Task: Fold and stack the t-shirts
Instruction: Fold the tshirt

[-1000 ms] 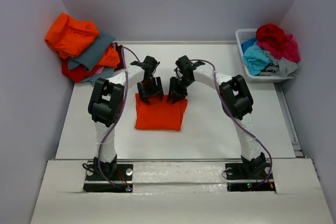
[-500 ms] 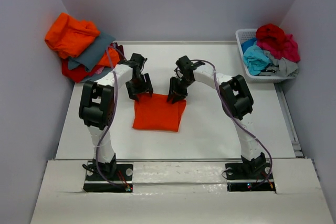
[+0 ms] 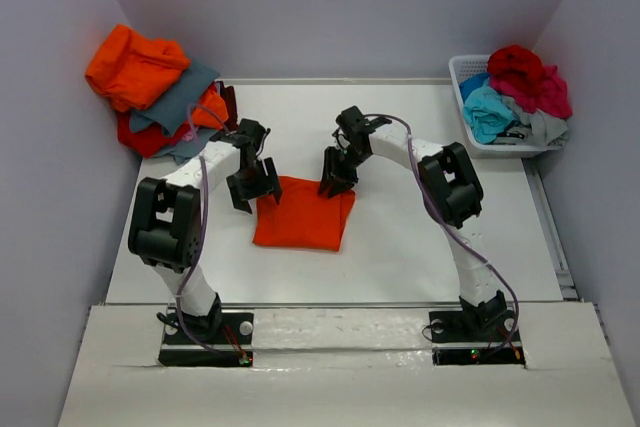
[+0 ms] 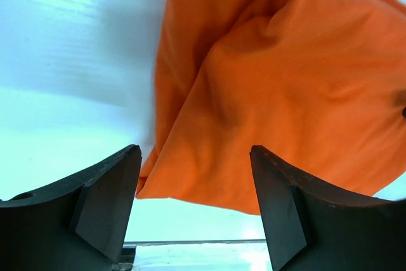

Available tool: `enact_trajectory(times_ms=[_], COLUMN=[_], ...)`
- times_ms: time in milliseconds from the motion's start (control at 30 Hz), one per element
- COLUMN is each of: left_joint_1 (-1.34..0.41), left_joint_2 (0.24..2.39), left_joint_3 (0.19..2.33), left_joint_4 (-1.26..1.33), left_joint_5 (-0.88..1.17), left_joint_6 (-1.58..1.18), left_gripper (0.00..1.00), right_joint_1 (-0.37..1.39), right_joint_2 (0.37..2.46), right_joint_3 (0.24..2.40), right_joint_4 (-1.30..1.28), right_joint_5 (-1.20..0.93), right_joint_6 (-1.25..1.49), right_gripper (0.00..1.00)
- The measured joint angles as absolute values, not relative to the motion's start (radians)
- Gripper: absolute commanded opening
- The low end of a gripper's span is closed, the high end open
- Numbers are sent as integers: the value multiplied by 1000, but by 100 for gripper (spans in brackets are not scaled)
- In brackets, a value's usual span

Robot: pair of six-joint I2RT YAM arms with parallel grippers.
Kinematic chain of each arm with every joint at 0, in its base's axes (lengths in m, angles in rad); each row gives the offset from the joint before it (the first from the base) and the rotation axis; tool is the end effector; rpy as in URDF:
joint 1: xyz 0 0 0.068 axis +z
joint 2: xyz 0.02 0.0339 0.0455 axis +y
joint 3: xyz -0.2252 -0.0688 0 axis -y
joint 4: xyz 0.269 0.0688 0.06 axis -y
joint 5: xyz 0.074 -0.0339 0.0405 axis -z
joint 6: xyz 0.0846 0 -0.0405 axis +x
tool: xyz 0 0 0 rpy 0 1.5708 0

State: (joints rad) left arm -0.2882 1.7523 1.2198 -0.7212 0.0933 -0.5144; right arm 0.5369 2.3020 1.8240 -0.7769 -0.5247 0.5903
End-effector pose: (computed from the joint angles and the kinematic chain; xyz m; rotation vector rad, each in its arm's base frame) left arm 0.3546 -0.1133 0.0998 -0.3027 2.8546 -0.3026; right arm 0.3930 0.2832 0.0707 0.0479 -2.9827 -0.9302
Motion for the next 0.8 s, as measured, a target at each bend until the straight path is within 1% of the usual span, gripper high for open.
enact_trajectory(times_ms=[233, 400, 633, 800], left_joint_1=[-285, -278, -219, -157], left_joint_2=[1669, 1668, 1668, 1674], left_joint_3=[1112, 1015, 981, 982], left_joint_4=[-709, -665, -585, -556], left_joint_5=[92, 171, 285, 319], left_joint_6=[-526, -533, -520, -490], left_gripper=[87, 88, 88, 88], right_joint_1=[537, 537, 537, 537], right_joint_2=[2302, 2302, 2302, 2302], right_joint_3=[1824, 1824, 1824, 1827], right_joint_4=[-777, -777, -777, -780], right_joint_5=[-532, -540, -550, -551], right_joint_6=[580, 574, 564, 550], right_gripper=[42, 42, 42, 42])
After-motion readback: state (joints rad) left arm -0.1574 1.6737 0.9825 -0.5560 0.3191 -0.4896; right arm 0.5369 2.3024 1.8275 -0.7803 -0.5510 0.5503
